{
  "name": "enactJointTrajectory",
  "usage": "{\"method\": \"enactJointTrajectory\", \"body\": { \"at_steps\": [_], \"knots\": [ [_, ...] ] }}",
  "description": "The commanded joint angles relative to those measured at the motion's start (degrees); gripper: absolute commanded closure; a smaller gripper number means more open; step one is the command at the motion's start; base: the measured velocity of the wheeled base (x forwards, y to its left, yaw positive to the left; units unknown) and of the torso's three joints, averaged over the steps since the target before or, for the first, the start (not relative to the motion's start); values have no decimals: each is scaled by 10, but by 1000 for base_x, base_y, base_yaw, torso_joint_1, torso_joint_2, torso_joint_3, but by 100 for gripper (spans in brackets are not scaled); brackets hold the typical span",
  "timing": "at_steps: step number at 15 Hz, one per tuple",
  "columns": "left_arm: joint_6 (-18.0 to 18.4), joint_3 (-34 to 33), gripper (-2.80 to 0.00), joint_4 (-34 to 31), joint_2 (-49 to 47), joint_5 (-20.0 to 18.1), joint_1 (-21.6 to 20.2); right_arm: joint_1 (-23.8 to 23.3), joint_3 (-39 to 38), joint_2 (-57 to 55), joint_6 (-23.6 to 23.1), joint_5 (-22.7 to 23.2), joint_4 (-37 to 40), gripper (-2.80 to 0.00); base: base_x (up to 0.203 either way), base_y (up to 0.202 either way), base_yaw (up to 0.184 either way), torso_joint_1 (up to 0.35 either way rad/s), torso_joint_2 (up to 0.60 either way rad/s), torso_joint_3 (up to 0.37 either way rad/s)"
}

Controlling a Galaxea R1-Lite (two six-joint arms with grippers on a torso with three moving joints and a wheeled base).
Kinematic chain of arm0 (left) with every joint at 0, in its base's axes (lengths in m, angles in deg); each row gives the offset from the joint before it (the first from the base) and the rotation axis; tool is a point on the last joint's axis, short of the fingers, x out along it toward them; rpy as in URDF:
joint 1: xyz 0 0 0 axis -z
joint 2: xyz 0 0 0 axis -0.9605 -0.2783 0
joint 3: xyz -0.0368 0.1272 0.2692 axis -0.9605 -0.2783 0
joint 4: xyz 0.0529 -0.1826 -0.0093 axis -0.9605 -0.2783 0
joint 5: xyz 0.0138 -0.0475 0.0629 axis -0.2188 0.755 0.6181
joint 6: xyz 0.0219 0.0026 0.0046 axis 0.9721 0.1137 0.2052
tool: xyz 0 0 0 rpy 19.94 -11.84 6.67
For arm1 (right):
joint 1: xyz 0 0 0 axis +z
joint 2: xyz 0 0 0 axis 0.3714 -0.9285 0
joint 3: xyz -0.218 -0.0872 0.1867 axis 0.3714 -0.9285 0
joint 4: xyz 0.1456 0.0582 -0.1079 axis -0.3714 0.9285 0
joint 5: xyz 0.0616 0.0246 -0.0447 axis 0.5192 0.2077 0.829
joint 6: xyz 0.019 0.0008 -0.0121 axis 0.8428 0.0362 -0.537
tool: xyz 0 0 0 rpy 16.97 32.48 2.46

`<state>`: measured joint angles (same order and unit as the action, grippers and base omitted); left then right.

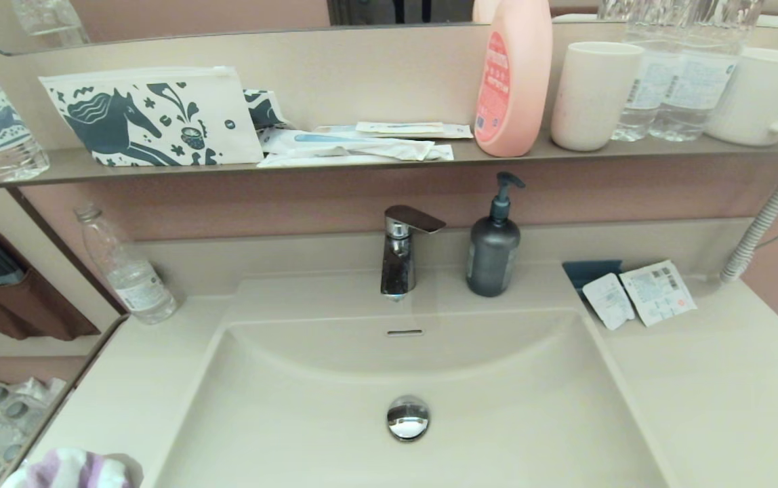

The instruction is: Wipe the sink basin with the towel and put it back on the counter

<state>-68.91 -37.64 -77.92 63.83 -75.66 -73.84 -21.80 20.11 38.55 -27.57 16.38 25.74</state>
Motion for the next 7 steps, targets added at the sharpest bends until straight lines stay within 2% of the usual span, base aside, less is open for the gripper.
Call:
{"method": "enactJointTrajectory", "body": {
  "at_steps": [1,7],
  "knots": [
    [0,0,0,0,0,0,0,0,0,0,4,-1,0,0,0,0,0,0,0,0],
    [-10,0,0,2,0,2,0,0,0,0,4,-1,0,0,0,0,0,0,0,0]
  ]
}}
